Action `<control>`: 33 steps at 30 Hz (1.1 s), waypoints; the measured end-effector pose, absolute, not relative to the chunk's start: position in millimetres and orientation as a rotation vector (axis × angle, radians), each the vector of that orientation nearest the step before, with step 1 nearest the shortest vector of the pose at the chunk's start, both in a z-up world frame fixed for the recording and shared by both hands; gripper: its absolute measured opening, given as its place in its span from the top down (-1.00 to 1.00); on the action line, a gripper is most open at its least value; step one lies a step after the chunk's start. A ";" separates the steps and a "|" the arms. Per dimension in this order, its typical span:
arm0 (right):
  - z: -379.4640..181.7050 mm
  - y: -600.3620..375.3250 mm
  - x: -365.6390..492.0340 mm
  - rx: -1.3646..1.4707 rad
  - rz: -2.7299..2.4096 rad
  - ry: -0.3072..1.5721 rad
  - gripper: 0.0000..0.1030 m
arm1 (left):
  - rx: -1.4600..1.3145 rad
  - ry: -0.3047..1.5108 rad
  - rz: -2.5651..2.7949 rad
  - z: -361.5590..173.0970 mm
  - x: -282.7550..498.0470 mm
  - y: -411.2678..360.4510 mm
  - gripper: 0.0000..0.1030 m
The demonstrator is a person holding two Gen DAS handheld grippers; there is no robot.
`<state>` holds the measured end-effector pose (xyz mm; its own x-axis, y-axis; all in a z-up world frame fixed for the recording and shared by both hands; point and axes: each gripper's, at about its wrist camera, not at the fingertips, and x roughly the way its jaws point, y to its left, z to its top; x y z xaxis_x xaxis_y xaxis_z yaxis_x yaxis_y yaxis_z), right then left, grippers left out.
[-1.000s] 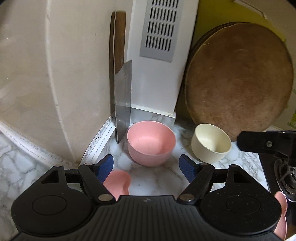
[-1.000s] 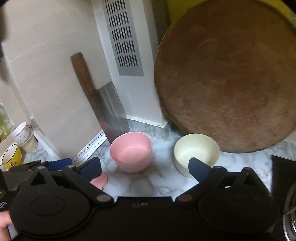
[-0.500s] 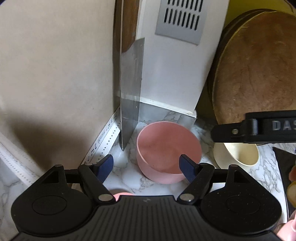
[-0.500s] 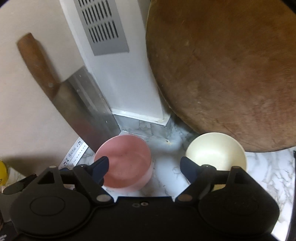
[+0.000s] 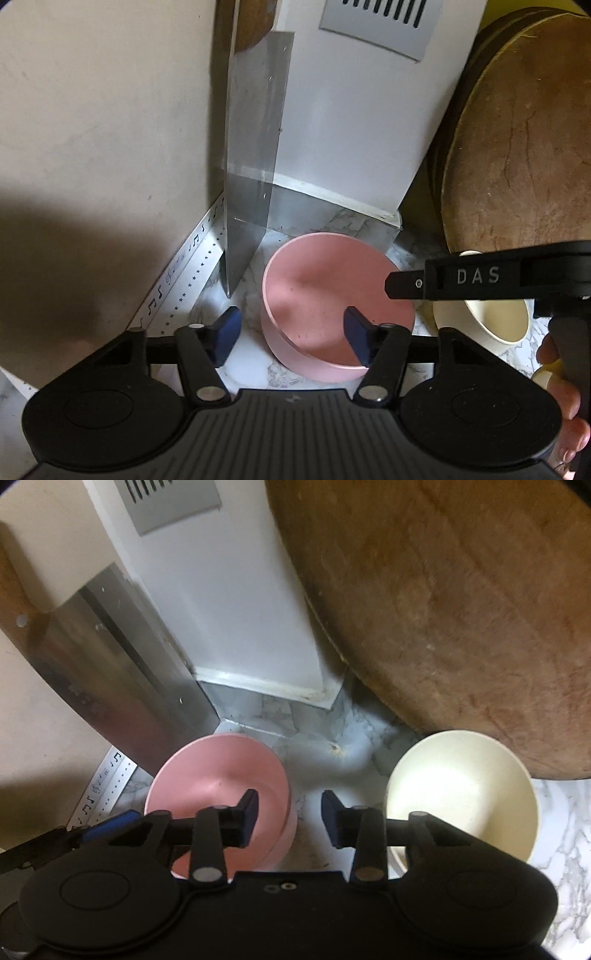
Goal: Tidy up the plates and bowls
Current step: 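Close both grippers on the pink bowl rim, then lift the pink bowl with both grippers and carry it beside the bear plate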
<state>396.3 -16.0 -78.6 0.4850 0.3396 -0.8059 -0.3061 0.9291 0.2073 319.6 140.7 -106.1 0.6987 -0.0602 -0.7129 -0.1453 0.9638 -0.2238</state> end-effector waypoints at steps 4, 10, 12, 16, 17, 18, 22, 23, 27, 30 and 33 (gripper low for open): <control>-85.4 -12.4 399.4 0.024 0.403 1.000 0.55 | -0.285 0.809 0.042 -110.6 325.4 142.3 0.29; -88.5 -8.9 397.6 -0.002 0.399 1.001 0.76 | -0.271 0.813 0.056 -112.0 331.5 142.0 0.51; -88.6 -8.6 396.9 -0.013 0.391 0.998 0.81 | -0.264 0.814 0.064 -111.9 332.0 142.3 0.61; -86.4 -11.5 393.1 -0.007 0.381 1.004 0.81 | -0.283 0.824 0.062 -111.5 331.7 145.8 0.70; -85.0 -11.9 391.3 -0.011 0.377 1.002 0.81 | -0.281 0.825 0.061 -110.9 330.9 145.4 0.70; -83.3 -12.8 389.3 -0.010 0.374 1.001 0.81 | -0.278 0.823 0.058 -109.7 329.3 144.4 0.70; -72.8 -18.2 377.5 -0.006 0.373 0.993 0.81 | -0.263 0.821 0.052 -99.3 320.1 139.1 0.70; -69.8 -20.2 373.4 -0.001 0.372 0.993 0.80 | -0.262 0.818 0.049 -96.1 317.5 138.3 0.70; -55.8 -28.4 353.8 0.001 0.368 0.985 0.80 | -0.248 0.805 0.034 -80.6 303.0 132.3 0.70; -45.8 -34.3 338.3 -0.004 0.375 0.973 0.80 | -0.237 0.798 0.021 -68.9 288.6 126.4 0.70; -35.9 -40.2 321.6 -0.008 0.382 0.967 0.79 | -0.230 0.792 0.010 -59.3 272.1 121.3 0.70</control>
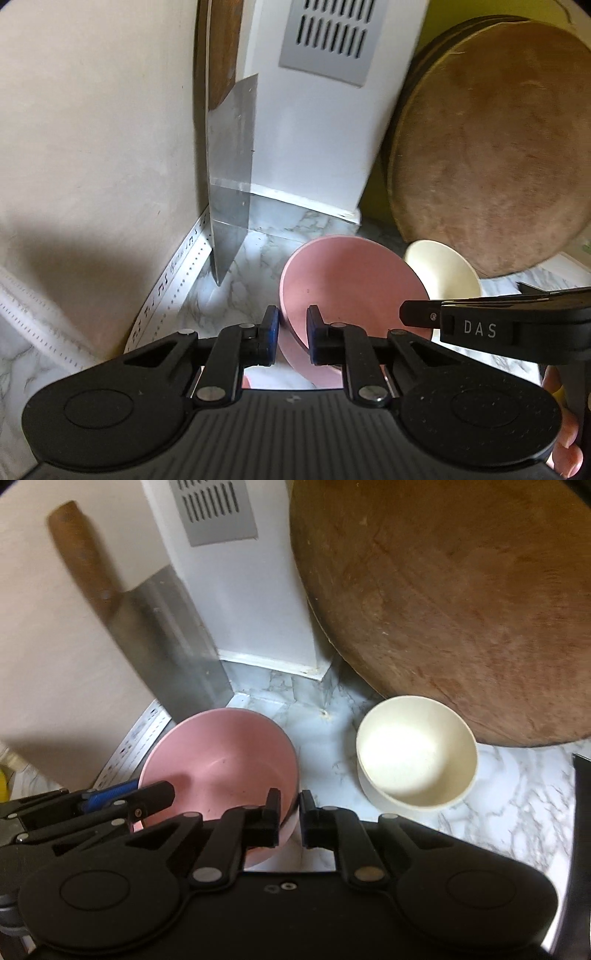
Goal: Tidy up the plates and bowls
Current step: 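Lift the pink bowl with both grippers and carry it beside the bear plate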
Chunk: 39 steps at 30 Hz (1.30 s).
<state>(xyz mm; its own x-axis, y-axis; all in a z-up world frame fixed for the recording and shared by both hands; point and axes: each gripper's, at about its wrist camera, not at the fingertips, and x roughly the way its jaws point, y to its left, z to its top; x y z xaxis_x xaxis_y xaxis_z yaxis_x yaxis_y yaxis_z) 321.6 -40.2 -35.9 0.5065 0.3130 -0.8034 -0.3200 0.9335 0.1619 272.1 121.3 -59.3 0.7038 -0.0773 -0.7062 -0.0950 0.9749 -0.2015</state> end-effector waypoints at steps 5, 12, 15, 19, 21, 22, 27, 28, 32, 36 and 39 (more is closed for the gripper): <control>-21.1 -44.0 291.3 -0.030 0.385 0.948 0.79 | -0.221 0.789 0.010 -46.9 242.9 111.3 0.70; -6.5 -44.4 253.3 -0.028 0.423 0.947 0.77 | -0.219 0.793 0.033 -35.3 205.5 100.7 0.70; -3.7 -43.7 240.0 -0.018 0.441 0.949 0.77 | -0.239 0.803 0.043 -35.1 190.3 102.2 0.70; -7.1 -44.4 221.5 -0.012 0.469 0.964 0.76 | -0.267 0.816 0.050 -37.4 168.9 105.8 0.70; -10.8 -44.2 213.0 -0.015 0.486 0.977 0.76 | -0.260 0.815 0.060 -38.6 157.2 105.0 0.70; -13.0 -43.7 208.8 -0.019 0.492 0.985 0.76 | -0.257 0.816 0.064 -39.3 151.8 104.7 0.70; -26.3 -41.8 188.3 -0.038 0.533 1.028 0.75 | -0.253 0.833 0.085 -46.5 128.6 102.0 0.70; -28.8 -41.6 183.9 -0.042 0.537 1.036 0.74 | -0.258 0.839 0.091 -48.8 124.3 101.7 0.70; -41.1 -42.4 171.7 -0.051 0.558 1.073 0.74 | -0.267 0.862 0.095 -57.8 111.5 100.0 0.70; -52.8 -43.1 161.3 -0.069 0.582 1.106 0.74 | -0.257 0.879 0.102 -64.6 102.7 96.9 0.70; -61.0 -43.3 154.5 -0.077 0.593 1.129 0.73 | -0.253 0.896 0.106 -71.9 95.9 94.8 0.70</control>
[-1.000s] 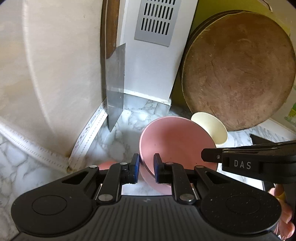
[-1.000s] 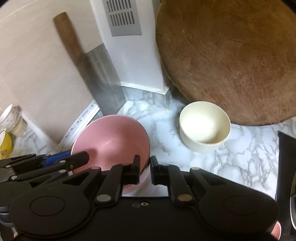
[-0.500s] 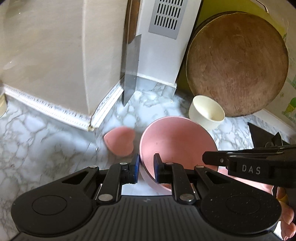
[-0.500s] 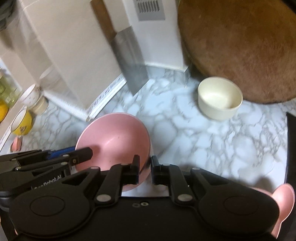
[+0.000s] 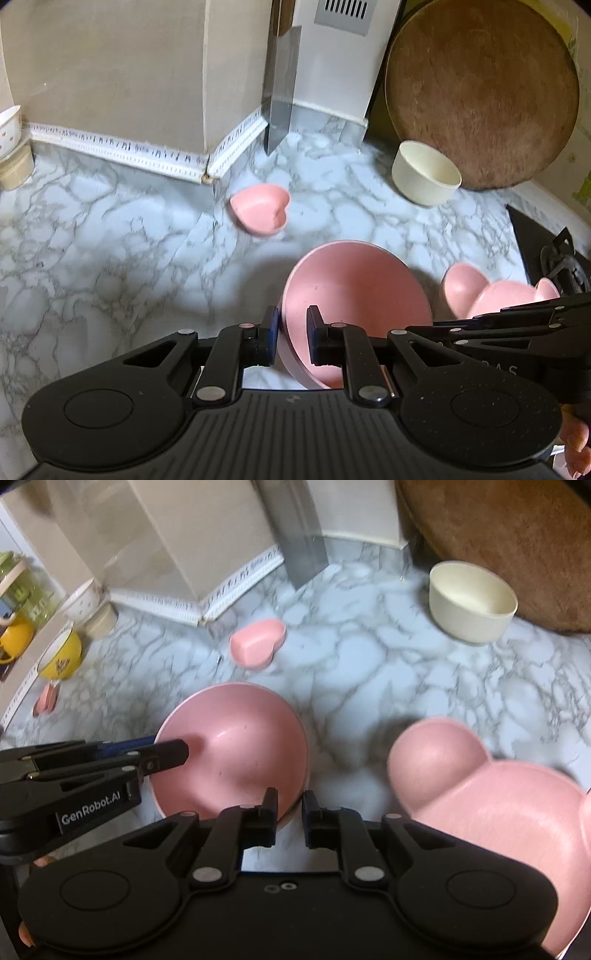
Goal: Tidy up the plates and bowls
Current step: 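Lift the pink bowl with both grippers and carry it beside the bear plate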
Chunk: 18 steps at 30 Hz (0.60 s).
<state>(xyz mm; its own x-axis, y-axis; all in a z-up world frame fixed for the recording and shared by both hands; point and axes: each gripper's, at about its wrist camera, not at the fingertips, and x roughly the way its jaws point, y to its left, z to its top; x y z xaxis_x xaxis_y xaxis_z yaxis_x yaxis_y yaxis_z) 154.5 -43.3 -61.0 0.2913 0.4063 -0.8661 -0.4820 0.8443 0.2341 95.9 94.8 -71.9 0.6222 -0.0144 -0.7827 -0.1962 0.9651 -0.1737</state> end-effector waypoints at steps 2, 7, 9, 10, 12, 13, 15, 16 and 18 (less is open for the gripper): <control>-64.8 -43.7 151.9 -0.078 0.595 1.143 0.73 | -0.253 0.907 0.106 -76.7 93.0 93.8 0.70; -70.5 -42.9 145.6 -0.086 0.601 1.164 0.73 | -0.257 0.925 0.113 -84.6 89.0 93.6 0.70; -71.9 -42.4 144.3 -0.088 0.604 1.170 0.73 | -0.258 0.931 0.113 -86.8 87.9 94.1 0.70; -72.8 -41.9 143.8 -0.088 0.604 1.174 0.73 | -0.258 0.936 0.114 -87.8 87.4 94.5 0.70; -74.3 -41.2 143.3 -0.086 0.605 1.188 0.73 | -0.261 0.943 0.113 -89.4 86.4 95.3 0.70; -74.9 -40.8 142.9 -0.085 0.606 1.192 0.73 | -0.260 0.948 0.113 -90.1 86.0 95.5 0.70; -75.6 -40.1 142.5 -0.087 0.608 1.193 0.72 | -0.258 0.953 0.113 -91.5 85.8 96.1 0.70; -75.5 -40.2 142.8 -0.085 0.609 1.194 0.72 | -0.260 0.956 0.113 -92.3 86.2 96.5 0.70; -75.5 -40.9 144.2 -0.076 0.610 1.199 0.72 | -0.259 0.958 0.114 -93.0 86.9 96.8 0.70</control>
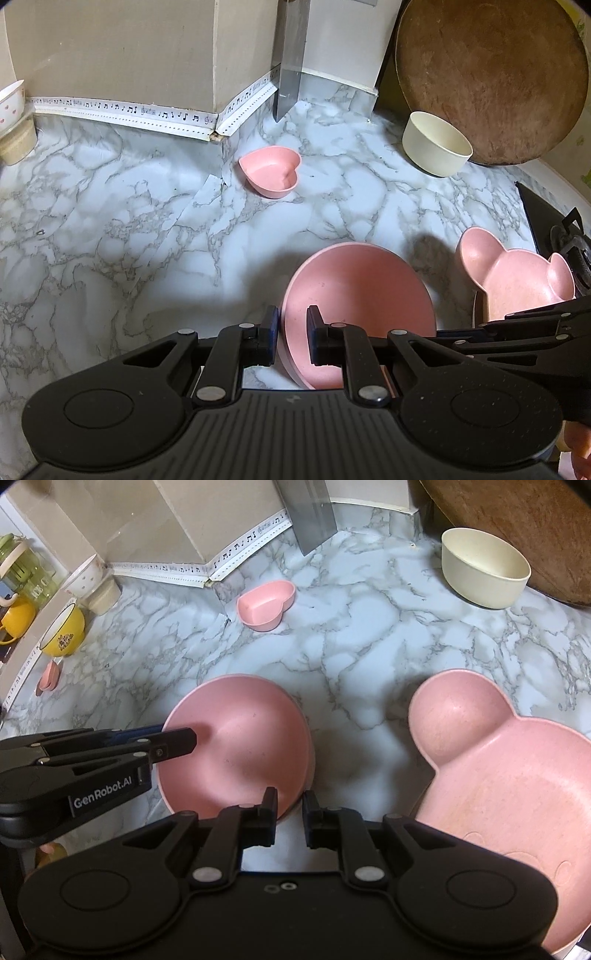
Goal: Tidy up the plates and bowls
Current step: 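Lift the pink bowl with both grippers and carry it beside the bear plate, then lower the pink bowl onto the counter and open both grippers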
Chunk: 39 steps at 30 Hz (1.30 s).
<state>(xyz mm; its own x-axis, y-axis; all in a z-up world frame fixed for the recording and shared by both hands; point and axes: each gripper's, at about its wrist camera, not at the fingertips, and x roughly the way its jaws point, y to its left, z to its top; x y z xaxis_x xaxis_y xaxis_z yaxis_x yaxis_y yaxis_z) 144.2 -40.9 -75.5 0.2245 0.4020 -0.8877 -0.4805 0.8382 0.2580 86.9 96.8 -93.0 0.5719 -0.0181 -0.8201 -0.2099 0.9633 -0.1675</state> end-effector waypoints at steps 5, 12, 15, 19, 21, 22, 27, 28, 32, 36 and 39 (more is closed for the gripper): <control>-75.1 -40.2 146.9 -0.060 0.611 1.200 0.70 | -0.255 0.967 0.111 -95.3 89.3 99.4 0.70; -75.6 -39.0 149.0 -0.050 0.608 1.199 0.64 | -0.261 0.978 0.112 -98.9 93.7 102.0 0.70; -75.3 -39.1 149.3 -0.047 0.608 1.199 0.61 | -0.267 0.982 0.110 -100.5 94.0 102.5 0.70; -73.9 -40.0 148.4 -0.046 0.604 1.196 0.59 | -0.277 0.979 0.109 -101.1 93.3 103.5 0.70; -72.4 -40.9 148.0 -0.044 0.603 1.190 0.57 | -0.276 0.974 0.106 -100.3 92.6 103.8 0.70; -71.4 -41.9 148.2 -0.040 0.604 1.189 0.57 | -0.277 0.969 0.106 -99.6 91.9 104.4 0.70; -65.2 -46.6 146.8 -0.021 0.607 1.176 0.45 | -0.285 0.961 0.111 -96.5 89.2 107.2 0.70; -64.2 -47.8 146.5 -0.019 0.611 1.175 0.43 | -0.288 0.962 0.114 -96.1 88.6 108.3 0.70; -58.7 -53.9 145.6 -0.009 0.610 1.162 0.37 | -0.288 0.950 0.106 -90.6 84.2 109.9 0.70; -48.7 -60.8 145.1 -0.003 0.612 1.135 0.25 | -0.270 0.922 0.102 -78.7 80.5 109.1 0.70; -41.1 -65.6 144.3 -0.002 0.614 1.109 0.08 | -0.264 0.891 0.094 -66.7 79.5 107.0 0.70</control>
<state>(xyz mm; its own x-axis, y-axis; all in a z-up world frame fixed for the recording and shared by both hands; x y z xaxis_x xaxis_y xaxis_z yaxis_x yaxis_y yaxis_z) 144.3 -65.6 -41.1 0.2983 0.4615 -0.8355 -0.4634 0.8353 0.2959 79.5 107.0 -66.7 0.6269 -0.0285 -0.7785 -0.1905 0.9634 -0.1886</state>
